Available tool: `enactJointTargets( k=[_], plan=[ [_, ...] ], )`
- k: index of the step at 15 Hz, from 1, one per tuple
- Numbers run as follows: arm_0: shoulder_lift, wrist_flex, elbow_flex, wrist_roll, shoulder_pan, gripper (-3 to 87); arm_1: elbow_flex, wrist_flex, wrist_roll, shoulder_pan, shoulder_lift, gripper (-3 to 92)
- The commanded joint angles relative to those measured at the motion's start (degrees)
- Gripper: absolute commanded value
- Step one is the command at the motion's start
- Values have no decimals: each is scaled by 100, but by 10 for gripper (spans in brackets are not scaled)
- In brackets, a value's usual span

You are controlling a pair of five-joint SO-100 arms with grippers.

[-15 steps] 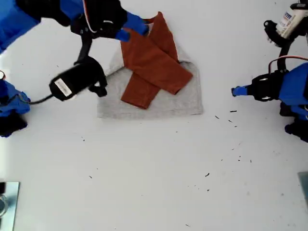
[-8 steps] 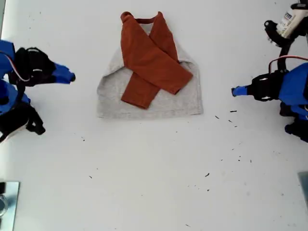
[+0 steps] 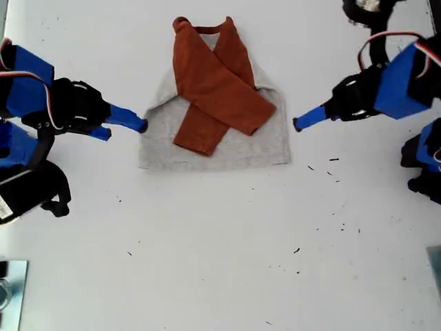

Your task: Fold t shirt

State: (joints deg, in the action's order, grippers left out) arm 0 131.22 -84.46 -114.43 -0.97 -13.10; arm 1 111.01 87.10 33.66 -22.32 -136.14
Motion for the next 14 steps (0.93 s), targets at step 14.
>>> enactJointTargets(
  k=[14],
  plan=[
    [-3463,2979,-1239,-193,-360,97,-492,-2628,-1151,633,4913,86]
  ],
)
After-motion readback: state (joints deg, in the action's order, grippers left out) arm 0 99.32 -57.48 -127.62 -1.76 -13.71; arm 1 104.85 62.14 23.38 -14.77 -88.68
